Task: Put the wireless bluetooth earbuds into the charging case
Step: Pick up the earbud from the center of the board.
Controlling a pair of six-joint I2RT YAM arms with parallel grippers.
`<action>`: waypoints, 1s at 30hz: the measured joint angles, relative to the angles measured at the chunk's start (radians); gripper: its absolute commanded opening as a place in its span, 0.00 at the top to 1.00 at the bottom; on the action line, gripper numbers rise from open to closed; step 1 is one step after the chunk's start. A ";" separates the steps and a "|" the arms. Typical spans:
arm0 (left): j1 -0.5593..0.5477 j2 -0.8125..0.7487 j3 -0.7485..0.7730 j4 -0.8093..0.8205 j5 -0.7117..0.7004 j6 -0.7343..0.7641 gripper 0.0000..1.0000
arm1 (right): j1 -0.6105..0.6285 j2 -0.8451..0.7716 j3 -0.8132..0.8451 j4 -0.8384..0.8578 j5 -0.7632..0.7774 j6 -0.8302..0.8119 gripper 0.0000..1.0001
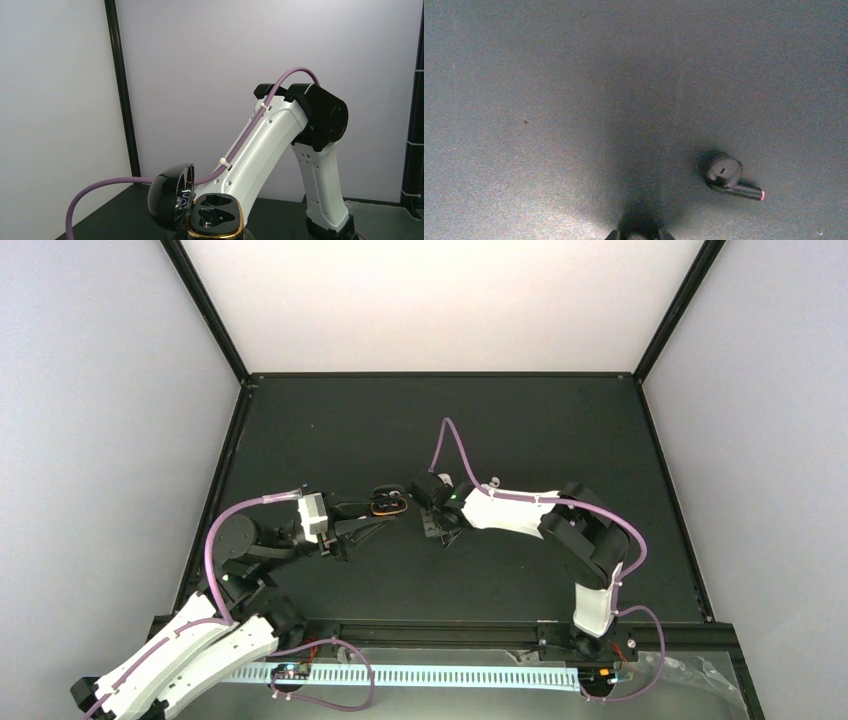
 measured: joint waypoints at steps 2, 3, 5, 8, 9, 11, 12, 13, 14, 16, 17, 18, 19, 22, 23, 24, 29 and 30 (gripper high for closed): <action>0.000 0.000 0.000 0.000 0.000 0.000 0.99 | 0.000 -0.004 -0.006 0.007 0.001 0.000 0.83; 0.000 0.000 0.000 0.000 0.000 0.000 0.98 | 0.000 -0.006 -0.008 0.010 0.001 0.000 0.84; 0.000 0.000 0.000 0.000 0.000 0.000 0.98 | 0.000 -0.008 -0.011 0.013 0.001 0.000 0.84; 0.000 0.000 0.000 0.000 0.000 0.000 0.98 | 0.000 -0.011 -0.016 0.018 0.002 0.000 0.84; 0.000 0.000 0.000 0.000 0.000 0.000 0.98 | 0.000 -0.013 -0.019 0.020 0.002 0.000 0.85; 0.000 0.000 0.000 0.000 0.000 0.000 0.99 | 0.000 -0.017 -0.023 0.022 0.002 0.000 0.84; 0.000 0.000 0.000 0.000 0.000 0.000 0.98 | 0.000 -0.019 -0.026 0.022 0.001 0.000 0.85; 0.000 0.000 0.000 0.000 0.000 0.000 0.98 | 0.000 -0.023 -0.030 0.022 0.001 0.000 0.85; 0.000 0.000 0.000 0.000 0.000 0.000 0.99 | 0.000 -0.029 -0.036 0.022 0.001 0.000 0.85; 0.000 0.000 0.000 0.000 -0.001 0.000 0.98 | -0.001 -0.044 -0.050 0.022 0.002 0.000 0.85; 0.000 0.000 0.000 0.000 -0.001 0.000 0.98 | -0.001 -0.053 -0.056 0.022 0.003 0.001 0.85; 0.000 0.001 0.000 0.000 -0.001 0.000 0.98 | -0.002 -0.063 -0.064 0.024 0.004 0.004 0.85; 0.000 0.002 0.000 0.000 -0.002 0.000 0.99 | -0.004 -0.079 -0.078 0.029 0.003 0.007 0.85; 0.000 0.005 0.000 0.000 -0.006 0.001 0.98 | -0.013 -0.134 -0.115 0.037 0.001 0.016 0.85; 0.000 0.008 0.000 0.000 -0.009 0.001 0.99 | -0.019 -0.156 -0.127 0.043 0.000 0.019 0.86; 0.000 0.010 0.000 -0.001 -0.011 0.001 0.98 | -0.025 -0.175 -0.136 0.048 -0.002 0.023 0.86; 0.000 0.018 -0.001 -0.001 -0.028 0.002 0.98 | -0.052 -0.252 -0.161 0.076 -0.025 0.041 0.86; 0.000 0.019 -0.001 -0.001 -0.030 0.002 0.98 | -0.059 -0.267 -0.167 0.081 -0.030 0.045 0.86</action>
